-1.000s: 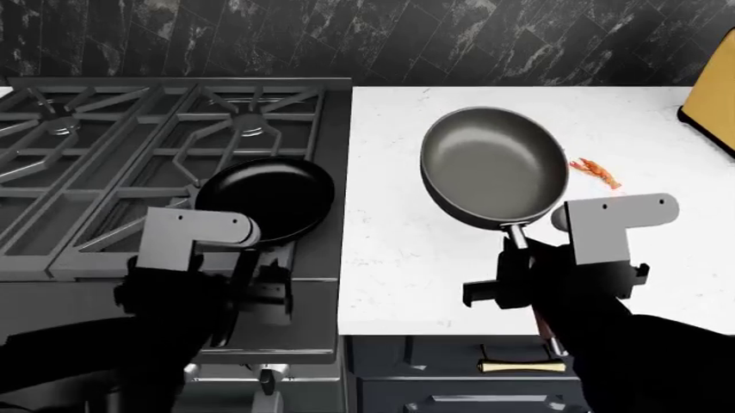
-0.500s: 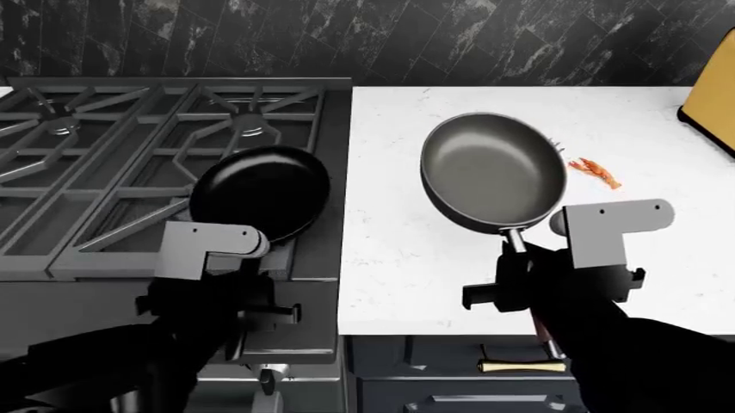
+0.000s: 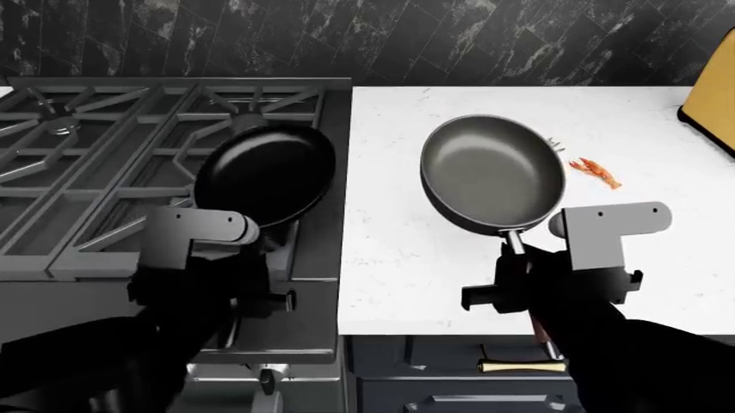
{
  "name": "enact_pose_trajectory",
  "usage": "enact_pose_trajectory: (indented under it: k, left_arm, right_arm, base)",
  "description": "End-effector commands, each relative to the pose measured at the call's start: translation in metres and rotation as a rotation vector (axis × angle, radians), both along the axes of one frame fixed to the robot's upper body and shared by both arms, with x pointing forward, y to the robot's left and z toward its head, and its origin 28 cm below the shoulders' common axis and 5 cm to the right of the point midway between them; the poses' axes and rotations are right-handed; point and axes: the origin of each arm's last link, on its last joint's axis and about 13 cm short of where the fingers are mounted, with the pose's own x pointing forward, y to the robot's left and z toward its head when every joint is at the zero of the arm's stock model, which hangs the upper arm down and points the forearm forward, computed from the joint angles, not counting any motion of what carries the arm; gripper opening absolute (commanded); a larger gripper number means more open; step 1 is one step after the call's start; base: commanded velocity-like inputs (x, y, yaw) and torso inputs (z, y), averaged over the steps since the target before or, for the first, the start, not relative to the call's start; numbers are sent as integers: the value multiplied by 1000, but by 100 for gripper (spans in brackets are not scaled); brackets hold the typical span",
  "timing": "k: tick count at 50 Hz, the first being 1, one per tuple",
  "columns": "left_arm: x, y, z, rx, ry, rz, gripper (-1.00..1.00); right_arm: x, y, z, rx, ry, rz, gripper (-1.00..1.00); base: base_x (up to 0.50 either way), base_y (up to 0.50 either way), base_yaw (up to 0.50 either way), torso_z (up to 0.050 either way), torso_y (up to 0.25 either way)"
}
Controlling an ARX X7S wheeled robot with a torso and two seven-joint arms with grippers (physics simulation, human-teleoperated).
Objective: Place both pans onto different burners. Then place the asparagus and the shrimp on different pans.
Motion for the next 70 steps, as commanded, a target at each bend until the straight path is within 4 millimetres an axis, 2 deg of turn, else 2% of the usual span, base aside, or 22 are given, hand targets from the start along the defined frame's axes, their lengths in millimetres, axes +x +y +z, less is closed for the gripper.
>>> enact_pose_trajectory:
  k: [1, 13, 26, 70]
  left_arm:
    - [-2, 3, 29, 5, -139, 108, -100]
    - [-5, 7, 39, 15, -178, 117, -100]
    - [-4, 10, 36, 0, -174, 126, -100]
    - [-4, 14, 25, -7, -148, 141, -100]
  right_arm:
    - [1, -1, 5, 0, -38, -16, -100]
    - [-3, 0, 10, -18, -77, 9, -100]
    - [-1, -1, 16, 10, -115, -21, -100]
    - [-1, 1, 14, 15, -117, -14, -100]
  base:
    - [0, 0, 0, 0, 0]
    - [0, 0, 0, 1, 3]
    - [0, 15, 0, 1, 2]
    - [0, 500, 0, 1, 3]
